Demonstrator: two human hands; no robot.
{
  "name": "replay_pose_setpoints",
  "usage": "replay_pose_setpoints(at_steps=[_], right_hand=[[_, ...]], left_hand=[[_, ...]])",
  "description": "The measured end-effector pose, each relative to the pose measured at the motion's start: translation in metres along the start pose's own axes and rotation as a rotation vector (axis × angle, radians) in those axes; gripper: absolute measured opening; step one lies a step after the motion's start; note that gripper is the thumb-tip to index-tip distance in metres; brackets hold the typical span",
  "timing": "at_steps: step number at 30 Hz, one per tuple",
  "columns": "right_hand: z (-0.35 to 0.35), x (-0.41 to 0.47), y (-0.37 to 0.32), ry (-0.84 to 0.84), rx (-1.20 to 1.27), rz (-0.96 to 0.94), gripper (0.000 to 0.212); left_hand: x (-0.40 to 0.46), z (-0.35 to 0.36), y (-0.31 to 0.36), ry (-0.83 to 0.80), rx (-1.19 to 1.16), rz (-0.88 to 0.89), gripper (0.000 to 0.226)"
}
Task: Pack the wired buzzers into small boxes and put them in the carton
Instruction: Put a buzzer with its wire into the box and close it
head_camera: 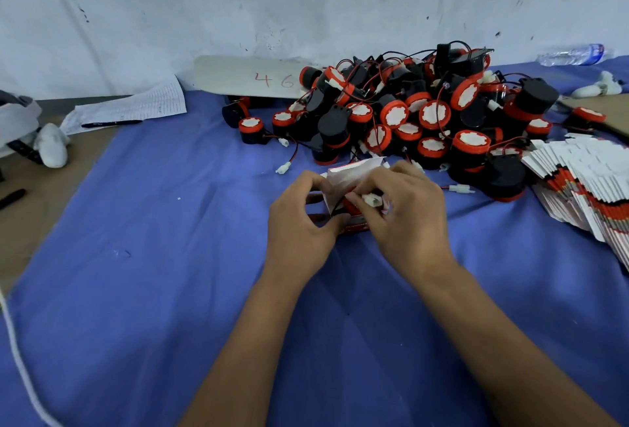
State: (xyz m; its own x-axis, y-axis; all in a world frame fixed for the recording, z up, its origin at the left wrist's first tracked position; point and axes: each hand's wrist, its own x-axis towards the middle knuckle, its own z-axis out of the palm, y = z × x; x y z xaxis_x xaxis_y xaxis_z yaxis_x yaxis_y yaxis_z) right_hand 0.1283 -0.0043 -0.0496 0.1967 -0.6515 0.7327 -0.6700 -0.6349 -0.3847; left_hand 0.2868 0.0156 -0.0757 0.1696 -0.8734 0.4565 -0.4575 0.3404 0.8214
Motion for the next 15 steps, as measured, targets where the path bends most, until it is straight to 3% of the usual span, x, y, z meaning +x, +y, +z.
replay_pose_setpoints(at_steps=[4,8,15], right_hand=[[0.0018,0.0055,0.0038,0.005,-0.187,-0.110,0.016],[0.0047,0.0048,0.0065,-0.111,-0.275,-0.077,0.012],[0.0036,0.0079,0.0034,-0.299,-0.329,-0.036,0.017]], left_hand=[[-0.0022,0.0018,0.0026,-0.028,0.066,0.040,0.046],[-0.0042,0.0016,0.0011,-0.058,0.127,0.061,0.033],[-0.0040,0.0002,0.0000,-0.094,0.244,0.177,0.039]])
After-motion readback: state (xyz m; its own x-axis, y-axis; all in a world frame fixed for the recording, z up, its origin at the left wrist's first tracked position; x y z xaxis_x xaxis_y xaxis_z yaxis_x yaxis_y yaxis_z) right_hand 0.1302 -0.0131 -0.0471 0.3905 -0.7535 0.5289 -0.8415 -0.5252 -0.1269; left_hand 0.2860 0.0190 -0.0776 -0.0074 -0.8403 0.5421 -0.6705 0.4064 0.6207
